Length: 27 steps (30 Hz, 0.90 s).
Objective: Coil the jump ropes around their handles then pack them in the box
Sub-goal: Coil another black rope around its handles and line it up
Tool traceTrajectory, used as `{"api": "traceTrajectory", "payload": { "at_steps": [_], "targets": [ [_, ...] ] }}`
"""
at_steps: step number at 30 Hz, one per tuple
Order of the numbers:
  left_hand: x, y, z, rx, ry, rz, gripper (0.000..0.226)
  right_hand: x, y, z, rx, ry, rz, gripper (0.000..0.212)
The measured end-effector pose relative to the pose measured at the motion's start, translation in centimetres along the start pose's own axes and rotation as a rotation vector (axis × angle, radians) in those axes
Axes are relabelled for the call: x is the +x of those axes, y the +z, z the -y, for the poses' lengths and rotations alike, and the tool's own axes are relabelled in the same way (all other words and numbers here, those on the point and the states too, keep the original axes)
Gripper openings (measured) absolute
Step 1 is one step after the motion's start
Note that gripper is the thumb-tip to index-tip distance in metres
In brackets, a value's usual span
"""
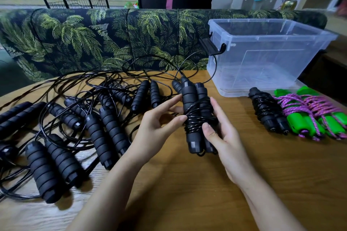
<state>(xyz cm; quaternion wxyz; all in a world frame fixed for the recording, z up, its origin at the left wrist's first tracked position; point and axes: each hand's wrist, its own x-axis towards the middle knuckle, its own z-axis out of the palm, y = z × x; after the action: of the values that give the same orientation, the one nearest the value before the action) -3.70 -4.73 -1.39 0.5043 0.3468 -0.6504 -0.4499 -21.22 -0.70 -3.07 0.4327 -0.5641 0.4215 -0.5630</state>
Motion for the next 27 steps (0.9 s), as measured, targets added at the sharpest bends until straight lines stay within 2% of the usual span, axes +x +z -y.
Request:
{"api": "traceTrajectory", "payload": {
  "at_steps": [4, 8, 14, 19, 24, 27],
  "targets": [
    [0.0, 0.2, 0.0, -0.032, 0.0, -0.053, 0.05, -0.1, 0.0, 0.0, 0.079, 0.062, 0.011, 0.071],
    [-0.1, 0.6, 0.7, -0.007, 0.01, -0.068, 0.052, -0.2, 0.1, 0.0, -0.059, 0.062, 0.032, 0.096],
    [-0.3, 1.3, 1.3, 0.14, 0.075, -0.076, 0.053, -0.3, 0.8, -0.9, -0.593, -0.03, -0.123, 0.116],
    [-0.4, 1.5, 1.1, 0.154, 0.106, -0.05, 0.054, -0.5, 1.3, -1.4, -0.853, -0.112, -0.261, 0.118],
    [-0.6, 1.6, 1.3, 0.232, 0.138, 0.034, 0.064, -0.4, 1.2, -1.6, -0.933, -0.103, -0.309, 0.103],
    [-0.5, 1.5, 1.5, 0.265, 0.15, 0.06, 0.066, -0.3, 0.8, -1.7, -0.923, -0.086, -0.278, 0.101]
  ]
}}
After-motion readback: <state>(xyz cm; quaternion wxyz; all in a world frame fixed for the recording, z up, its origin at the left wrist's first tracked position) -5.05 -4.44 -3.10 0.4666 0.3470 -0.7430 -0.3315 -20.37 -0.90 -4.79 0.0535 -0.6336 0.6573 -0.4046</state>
